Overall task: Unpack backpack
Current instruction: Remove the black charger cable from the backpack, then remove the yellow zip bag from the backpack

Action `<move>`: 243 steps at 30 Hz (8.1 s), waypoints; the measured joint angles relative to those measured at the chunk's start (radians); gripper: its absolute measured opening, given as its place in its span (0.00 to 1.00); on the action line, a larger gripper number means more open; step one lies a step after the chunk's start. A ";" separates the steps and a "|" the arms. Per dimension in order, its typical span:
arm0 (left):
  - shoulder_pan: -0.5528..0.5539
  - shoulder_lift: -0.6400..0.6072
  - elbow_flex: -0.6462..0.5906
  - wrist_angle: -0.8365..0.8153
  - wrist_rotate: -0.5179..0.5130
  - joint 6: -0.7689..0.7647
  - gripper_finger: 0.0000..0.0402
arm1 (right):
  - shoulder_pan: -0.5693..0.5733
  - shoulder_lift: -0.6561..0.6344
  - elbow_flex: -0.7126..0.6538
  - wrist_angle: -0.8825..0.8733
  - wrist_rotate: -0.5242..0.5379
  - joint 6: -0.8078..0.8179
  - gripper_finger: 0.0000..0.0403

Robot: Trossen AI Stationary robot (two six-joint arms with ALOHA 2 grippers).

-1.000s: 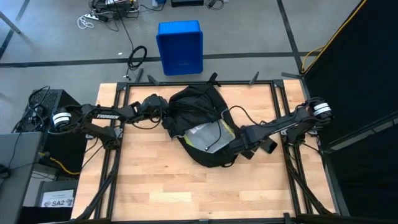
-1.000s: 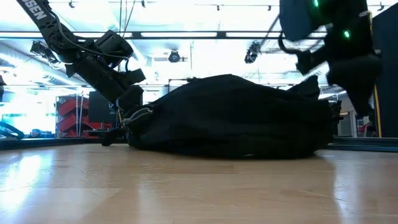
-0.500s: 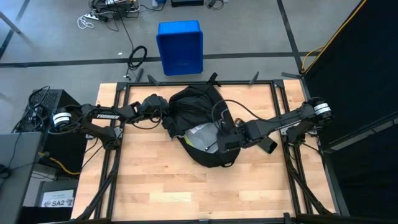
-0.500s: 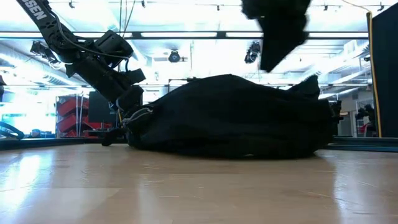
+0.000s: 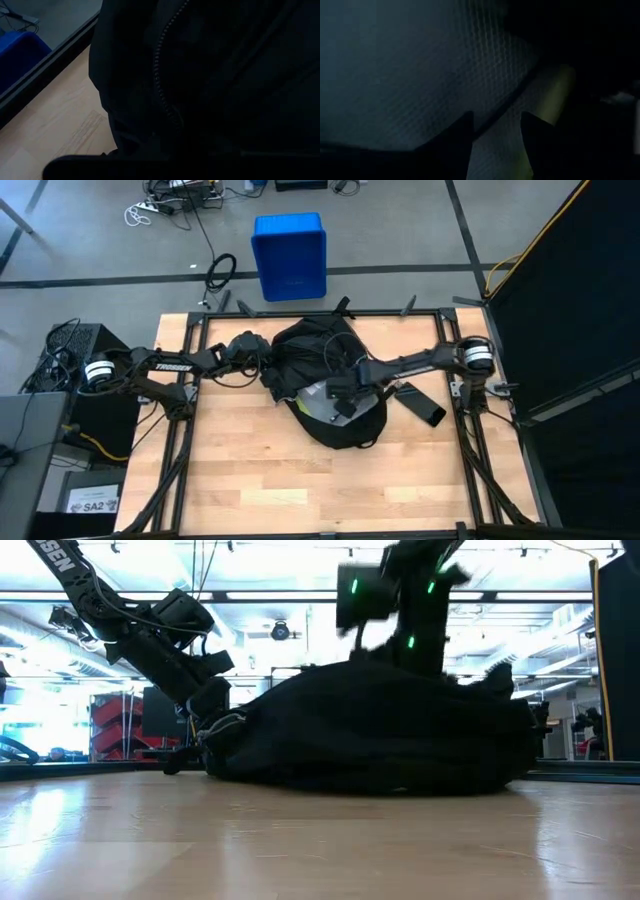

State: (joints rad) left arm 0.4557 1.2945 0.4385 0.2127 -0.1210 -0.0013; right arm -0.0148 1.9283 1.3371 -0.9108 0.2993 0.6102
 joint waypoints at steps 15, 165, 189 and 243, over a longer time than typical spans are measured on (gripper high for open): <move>0.000 0.000 0.000 -0.002 0.003 0.013 0.00 | -0.032 0.015 -0.003 -0.004 -0.066 -0.186 0.02; -0.001 0.010 0.000 0.039 -0.023 0.130 0.00 | -0.050 -0.214 -0.206 -0.038 -0.036 -0.062 0.37; 0.001 0.010 0.000 0.027 -0.037 0.129 0.00 | -0.044 -0.224 -0.500 0.552 -0.191 -0.195 0.66; -0.543 -0.072 0.376 -0.087 -0.225 0.244 0.42 | -0.035 -0.505 -0.332 0.742 -0.129 -0.439 0.00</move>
State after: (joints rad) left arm -0.0870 1.2229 0.8150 0.1255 -0.3462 0.2429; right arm -0.0498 1.4231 1.0054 -0.1688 0.1704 0.1715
